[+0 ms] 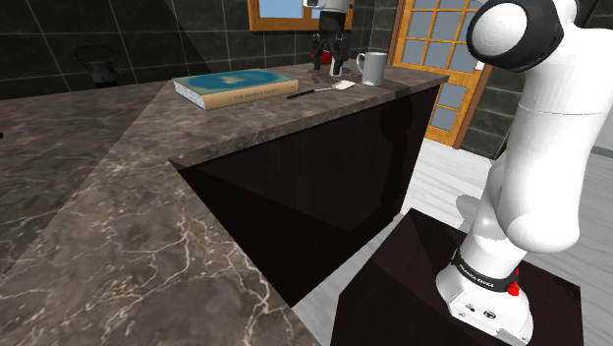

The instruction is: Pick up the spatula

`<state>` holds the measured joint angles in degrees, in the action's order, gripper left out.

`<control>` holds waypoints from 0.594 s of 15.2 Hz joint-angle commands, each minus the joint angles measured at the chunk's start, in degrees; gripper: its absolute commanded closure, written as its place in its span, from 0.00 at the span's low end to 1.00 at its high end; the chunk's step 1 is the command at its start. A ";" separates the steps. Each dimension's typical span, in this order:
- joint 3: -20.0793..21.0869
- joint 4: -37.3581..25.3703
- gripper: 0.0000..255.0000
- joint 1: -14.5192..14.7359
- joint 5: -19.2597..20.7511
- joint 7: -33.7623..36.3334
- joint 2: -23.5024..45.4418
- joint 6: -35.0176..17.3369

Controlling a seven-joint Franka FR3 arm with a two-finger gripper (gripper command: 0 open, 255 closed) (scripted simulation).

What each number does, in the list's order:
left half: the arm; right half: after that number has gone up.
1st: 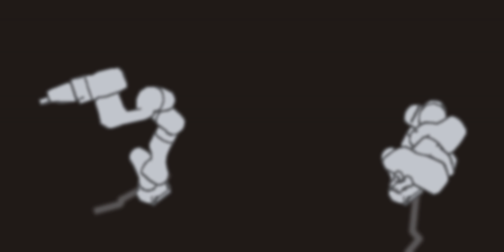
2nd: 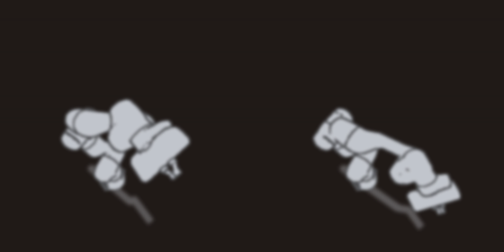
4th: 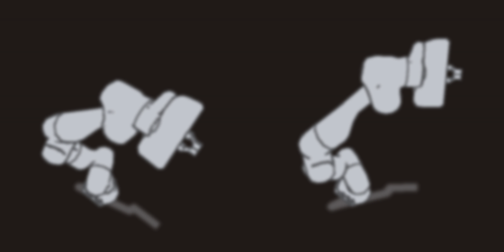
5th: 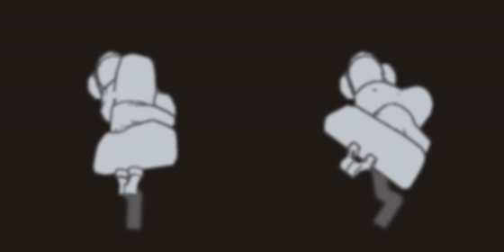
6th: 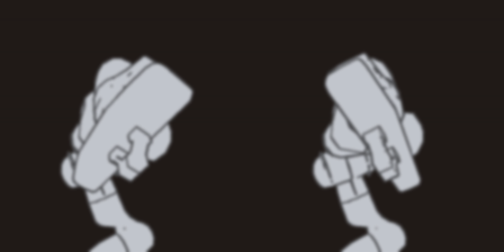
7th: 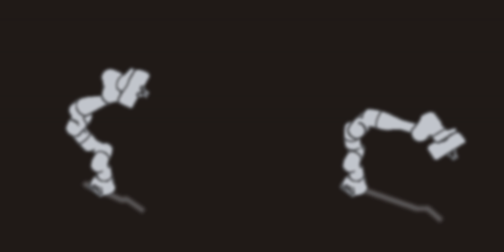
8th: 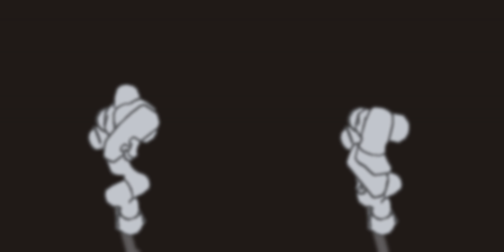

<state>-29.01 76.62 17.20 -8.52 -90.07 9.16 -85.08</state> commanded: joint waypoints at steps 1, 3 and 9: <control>0.39 -1.72 0.00 -0.47 -0.86 -4.00 2.50 0.19; 0.51 0.79 0.00 -0.15 -0.47 -3.93 1.77 -1.68; 0.68 6.01 0.00 0.49 0.17 -3.86 0.47 -5.76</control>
<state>-28.33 82.27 17.68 -8.35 -93.87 9.66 -90.48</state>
